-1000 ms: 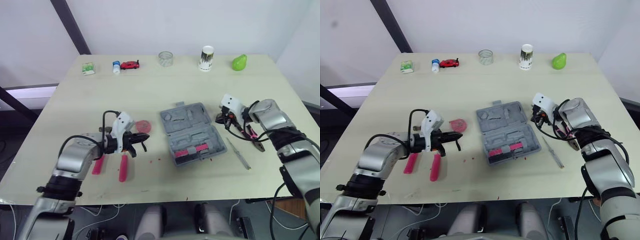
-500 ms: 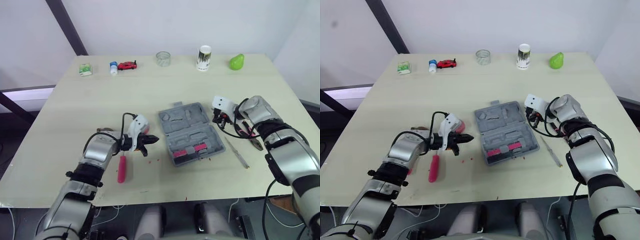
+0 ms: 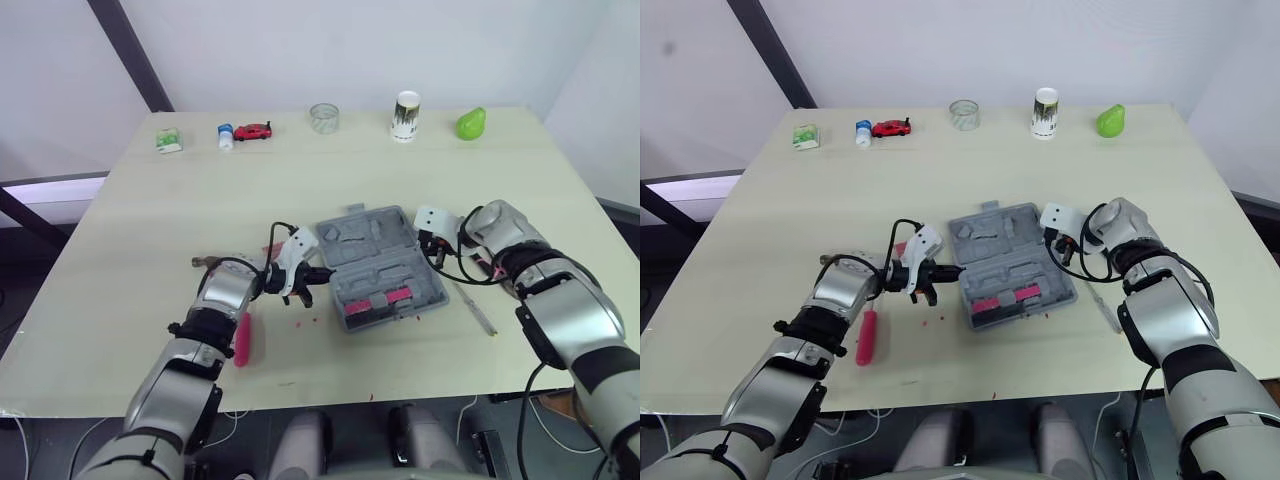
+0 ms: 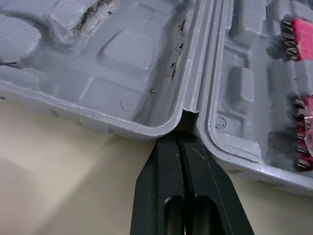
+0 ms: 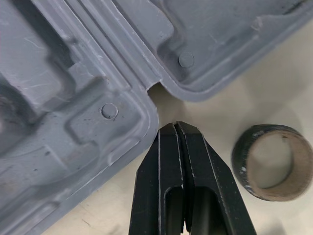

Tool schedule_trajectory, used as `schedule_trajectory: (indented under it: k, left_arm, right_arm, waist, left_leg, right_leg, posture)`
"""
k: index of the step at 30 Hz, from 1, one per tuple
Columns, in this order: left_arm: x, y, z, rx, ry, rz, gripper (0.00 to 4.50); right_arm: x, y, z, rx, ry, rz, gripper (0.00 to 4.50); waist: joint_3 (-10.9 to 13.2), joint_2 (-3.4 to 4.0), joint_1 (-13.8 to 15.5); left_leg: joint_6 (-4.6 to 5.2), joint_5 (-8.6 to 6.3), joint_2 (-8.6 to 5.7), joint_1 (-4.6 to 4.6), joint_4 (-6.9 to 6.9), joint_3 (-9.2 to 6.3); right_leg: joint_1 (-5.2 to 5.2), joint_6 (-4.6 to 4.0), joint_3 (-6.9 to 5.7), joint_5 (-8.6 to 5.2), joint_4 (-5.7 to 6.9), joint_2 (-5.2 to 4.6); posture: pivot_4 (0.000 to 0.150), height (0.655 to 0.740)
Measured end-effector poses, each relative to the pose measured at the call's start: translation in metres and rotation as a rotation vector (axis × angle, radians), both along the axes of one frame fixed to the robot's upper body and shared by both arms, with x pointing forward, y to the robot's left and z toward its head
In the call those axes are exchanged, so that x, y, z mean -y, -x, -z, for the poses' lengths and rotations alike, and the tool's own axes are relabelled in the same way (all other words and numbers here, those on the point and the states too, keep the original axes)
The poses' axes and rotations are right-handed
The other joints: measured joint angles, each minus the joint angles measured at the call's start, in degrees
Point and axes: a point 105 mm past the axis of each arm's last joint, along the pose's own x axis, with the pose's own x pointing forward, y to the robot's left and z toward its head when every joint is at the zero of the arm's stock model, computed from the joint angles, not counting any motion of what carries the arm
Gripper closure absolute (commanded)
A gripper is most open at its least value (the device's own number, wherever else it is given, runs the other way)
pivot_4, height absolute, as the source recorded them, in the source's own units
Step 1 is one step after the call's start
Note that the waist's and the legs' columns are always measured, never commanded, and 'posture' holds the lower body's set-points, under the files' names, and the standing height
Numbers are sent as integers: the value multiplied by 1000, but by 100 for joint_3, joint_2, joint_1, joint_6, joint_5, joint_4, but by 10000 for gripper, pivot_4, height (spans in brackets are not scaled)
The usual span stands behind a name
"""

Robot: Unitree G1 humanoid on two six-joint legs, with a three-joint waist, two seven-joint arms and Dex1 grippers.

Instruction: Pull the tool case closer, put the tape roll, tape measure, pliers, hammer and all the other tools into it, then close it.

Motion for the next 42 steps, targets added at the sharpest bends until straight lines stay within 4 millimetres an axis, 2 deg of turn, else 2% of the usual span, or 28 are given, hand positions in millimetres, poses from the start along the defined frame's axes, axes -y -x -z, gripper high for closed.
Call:
schedule_trajectory:
  k: [16, 42]
  left_arm:
    - [-14, 5, -1, 4, -50, 57, 44414]
    - [-20, 39, 5, -42, -85, 122, 44414]
  right_arm:
    - [-8, 20, 8, -114, -81, -98, 45000]
    - [-6, 78, 23, -208, -175, -107, 45000]
  waist:
    - [-1, 1, -20]
    - [-1, 0, 15]
  left_leg:
    - [0, 0, 1, 8, 1, -11]
    - [27, -16, 1, 7, 11, -16]
  right_leg:
    - [-1, 0, 4, 0, 16, 1]
    - [0, 0, 2, -1, 19, 2]
  posture:
    - [1500, 7400]
    - [1500, 7400]
